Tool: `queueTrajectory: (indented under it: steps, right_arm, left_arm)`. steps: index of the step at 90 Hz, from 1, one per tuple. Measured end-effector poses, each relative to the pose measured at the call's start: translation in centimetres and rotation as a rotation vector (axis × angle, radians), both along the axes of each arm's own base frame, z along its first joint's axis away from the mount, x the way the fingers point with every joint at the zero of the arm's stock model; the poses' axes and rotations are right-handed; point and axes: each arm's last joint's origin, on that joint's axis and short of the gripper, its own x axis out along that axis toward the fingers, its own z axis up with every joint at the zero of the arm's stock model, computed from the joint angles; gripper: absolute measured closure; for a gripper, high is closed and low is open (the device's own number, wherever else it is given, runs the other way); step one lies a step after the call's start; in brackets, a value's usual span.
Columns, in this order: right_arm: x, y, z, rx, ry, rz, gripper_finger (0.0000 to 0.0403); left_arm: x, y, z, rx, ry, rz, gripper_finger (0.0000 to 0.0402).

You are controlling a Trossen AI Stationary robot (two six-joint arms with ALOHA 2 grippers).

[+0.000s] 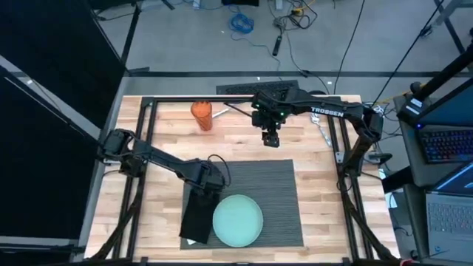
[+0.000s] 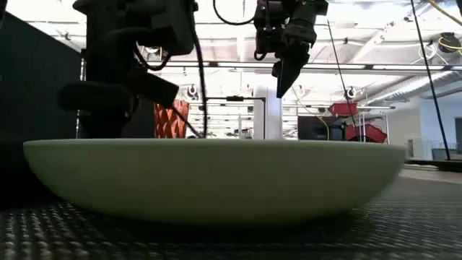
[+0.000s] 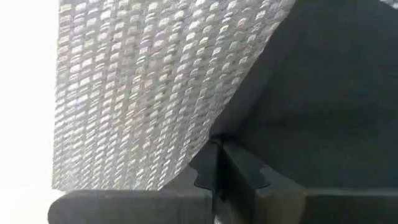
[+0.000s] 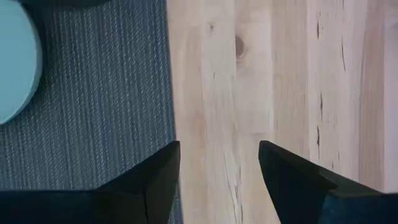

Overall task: Set table place
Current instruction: Put the black table napkin on the gray table mat

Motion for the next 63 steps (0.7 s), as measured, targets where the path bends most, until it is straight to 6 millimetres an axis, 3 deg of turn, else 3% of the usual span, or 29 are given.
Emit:
queueTrajectory:
  steps: [24,63]
  right_arm:
    - [0.0,0.0,0.0,-0.002,0.000,0.000,0.0200]
    - [0.0,0.0,0.0,-0.001,0.001,0.000,0.0200]
  left_arm:
    - [-0.5,0.0,2.4,-0.013,-0.044,0.091,0.0402]
    - [-2.0,-0.1,2.6,0.003,0.093,0.110,0.0401]
